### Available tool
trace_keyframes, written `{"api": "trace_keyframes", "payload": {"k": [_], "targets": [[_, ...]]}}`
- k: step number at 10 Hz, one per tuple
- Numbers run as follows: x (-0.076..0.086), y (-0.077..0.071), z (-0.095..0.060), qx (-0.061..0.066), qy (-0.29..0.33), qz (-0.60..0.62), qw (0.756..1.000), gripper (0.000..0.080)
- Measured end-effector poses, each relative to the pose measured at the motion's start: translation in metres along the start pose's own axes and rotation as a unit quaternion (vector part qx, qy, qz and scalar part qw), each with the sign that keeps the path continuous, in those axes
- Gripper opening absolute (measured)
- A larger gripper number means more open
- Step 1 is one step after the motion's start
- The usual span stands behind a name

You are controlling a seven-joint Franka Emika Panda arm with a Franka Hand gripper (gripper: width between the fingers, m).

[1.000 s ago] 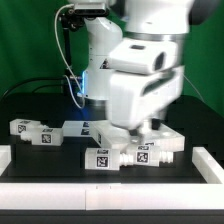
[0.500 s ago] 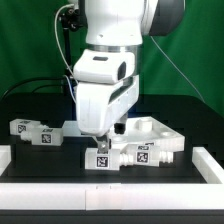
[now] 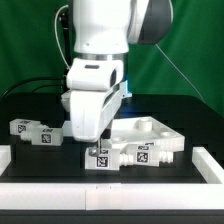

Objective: Assemble one leg

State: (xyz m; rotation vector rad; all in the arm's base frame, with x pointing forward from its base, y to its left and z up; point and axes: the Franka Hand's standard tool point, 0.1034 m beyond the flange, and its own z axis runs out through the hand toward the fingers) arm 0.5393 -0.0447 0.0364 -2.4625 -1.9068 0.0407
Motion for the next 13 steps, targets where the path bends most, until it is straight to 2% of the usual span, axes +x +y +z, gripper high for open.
{"api": "trace_keyframes", "payload": {"k": [4, 6, 8, 9, 10, 11, 12, 13], "targets": [[-0.005, -0.007, 0.021, 0.013, 0.000, 0.000, 1.000, 0.0650], [-0.008, -0.004, 0.024, 0.015, 0.000, 0.003, 1.000, 0.0650], [-0.008, -0.005, 0.024, 0.016, 0.000, 0.003, 1.000, 0.0399], [-0.008, -0.005, 0.024, 0.016, 0.000, 0.003, 1.000, 0.0399], [-0.008, -0.005, 0.024, 0.016, 0.000, 0.003, 1.000, 0.0284], [-0.009, -0.005, 0.024, 0.016, 0.000, 0.004, 1.000, 0.0284], [-0.020, -0.003, 0.025, 0.015, 0.000, -0.015, 1.000, 0.0284], [-0.042, -0.001, 0.024, 0.015, -0.002, -0.027, 1.000, 0.0284]]}}
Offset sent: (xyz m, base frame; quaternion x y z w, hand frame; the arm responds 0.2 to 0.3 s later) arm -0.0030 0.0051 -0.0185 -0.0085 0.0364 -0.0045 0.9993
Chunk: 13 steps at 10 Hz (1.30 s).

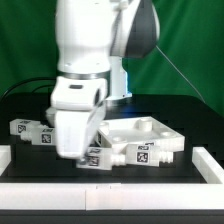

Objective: Assemble one leg

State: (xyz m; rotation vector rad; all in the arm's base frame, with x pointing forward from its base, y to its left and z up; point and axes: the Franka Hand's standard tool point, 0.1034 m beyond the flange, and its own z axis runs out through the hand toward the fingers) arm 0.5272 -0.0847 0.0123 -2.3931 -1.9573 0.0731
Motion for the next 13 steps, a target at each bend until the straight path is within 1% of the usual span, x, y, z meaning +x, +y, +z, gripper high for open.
{"api": "trace_keyframes", "payload": {"k": [1, 2, 3, 5, 9, 10, 11, 12, 13], "targets": [[-0.026, 0.002, -0.002, -0.001, -0.003, -0.023, 1.000, 0.0284], [-0.046, 0.002, -0.002, -0.002, -0.004, -0.037, 0.999, 0.0284], [-0.060, 0.000, 0.000, 0.000, -0.003, -0.059, 0.998, 0.0284], [-0.071, -0.002, 0.001, -0.001, 0.000, -0.110, 0.994, 0.0285], [-0.071, -0.002, 0.001, -0.001, 0.000, -0.101, 0.995, 0.0300], [-0.071, -0.002, 0.001, -0.001, 0.000, -0.101, 0.995, 0.0490], [-0.066, -0.001, -0.002, -0.004, -0.002, -0.075, 0.997, 0.0596], [-0.047, 0.002, -0.013, -0.011, -0.006, -0.047, 0.999, 0.0596], [-0.026, 0.002, -0.023, -0.013, -0.008, -0.027, 1.000, 0.0637]]}}
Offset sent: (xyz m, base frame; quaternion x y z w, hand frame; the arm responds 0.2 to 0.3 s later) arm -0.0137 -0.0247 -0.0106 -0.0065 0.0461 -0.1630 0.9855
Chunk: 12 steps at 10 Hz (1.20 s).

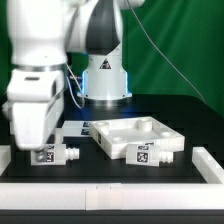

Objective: Assemble one leg

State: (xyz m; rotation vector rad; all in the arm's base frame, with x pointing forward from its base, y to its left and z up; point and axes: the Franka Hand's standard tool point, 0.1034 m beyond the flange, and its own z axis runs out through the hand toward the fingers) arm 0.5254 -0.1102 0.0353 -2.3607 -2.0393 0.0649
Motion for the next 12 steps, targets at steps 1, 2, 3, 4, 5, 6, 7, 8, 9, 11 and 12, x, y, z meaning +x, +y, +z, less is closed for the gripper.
{"api": "trace_keyframes", "payload": {"k": [1, 2, 3, 4, 5, 6, 7, 8, 9, 11, 12], "targets": [[0.020, 0.002, -0.006, -0.002, 0.000, 0.017, 1.000, 0.0637], [0.039, 0.005, -0.012, -0.009, 0.002, 0.024, 1.000, 0.0647], [0.041, 0.007, -0.012, -0.012, 0.002, 0.021, 1.000, 0.0647], [0.036, 0.006, -0.011, -0.010, 0.001, 0.025, 1.000, 0.0649], [0.037, 0.006, -0.011, -0.010, 0.001, 0.025, 1.000, 0.0649], [0.037, 0.006, -0.011, -0.010, 0.001, 0.025, 1.000, 0.0649], [0.040, 0.006, -0.011, -0.010, 0.002, 0.026, 1.000, 0.0649], [0.059, 0.003, -0.013, -0.009, 0.005, 0.073, 0.997, 0.0649], [0.090, 0.002, -0.016, -0.009, 0.010, 0.089, 0.996, 0.0649], [0.133, 0.007, -0.022, 0.004, 0.011, 0.146, 0.989, 0.0649], [0.136, 0.010, -0.022, 0.002, 0.013, 0.153, 0.988, 0.0649]]}}
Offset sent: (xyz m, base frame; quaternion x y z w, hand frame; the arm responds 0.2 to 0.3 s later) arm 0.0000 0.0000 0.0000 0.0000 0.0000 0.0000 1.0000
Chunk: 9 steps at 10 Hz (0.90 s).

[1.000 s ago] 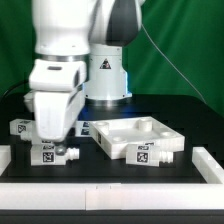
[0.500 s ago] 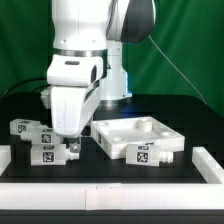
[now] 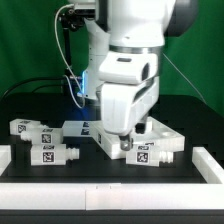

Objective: Assemble one leg

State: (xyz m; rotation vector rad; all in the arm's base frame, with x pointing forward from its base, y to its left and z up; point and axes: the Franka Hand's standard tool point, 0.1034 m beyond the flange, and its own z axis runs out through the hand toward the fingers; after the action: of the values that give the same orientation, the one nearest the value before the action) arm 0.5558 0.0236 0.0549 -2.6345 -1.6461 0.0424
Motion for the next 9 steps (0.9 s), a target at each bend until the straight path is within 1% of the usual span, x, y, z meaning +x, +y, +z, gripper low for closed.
{"api": "trace_keyframes", "payload": {"k": [1, 3, 4, 5, 7, 8, 9], "targets": [[-0.002, 0.000, 0.001, 0.000, -0.001, 0.000, 1.000, 0.0649], [-0.002, 0.000, 0.001, 0.001, -0.001, 0.000, 1.000, 0.0649], [0.001, -0.008, 0.006, 0.002, 0.001, 0.012, 1.000, 0.0649], [0.011, -0.022, 0.013, 0.002, 0.005, 0.020, 1.000, 0.0649], [0.029, -0.038, 0.022, 0.007, 0.007, 0.022, 1.000, 0.0649], [0.033, -0.041, 0.025, 0.008, 0.008, 0.021, 1.000, 0.0649], [0.033, -0.043, 0.032, 0.009, 0.010, 0.021, 1.000, 0.0649]]}}
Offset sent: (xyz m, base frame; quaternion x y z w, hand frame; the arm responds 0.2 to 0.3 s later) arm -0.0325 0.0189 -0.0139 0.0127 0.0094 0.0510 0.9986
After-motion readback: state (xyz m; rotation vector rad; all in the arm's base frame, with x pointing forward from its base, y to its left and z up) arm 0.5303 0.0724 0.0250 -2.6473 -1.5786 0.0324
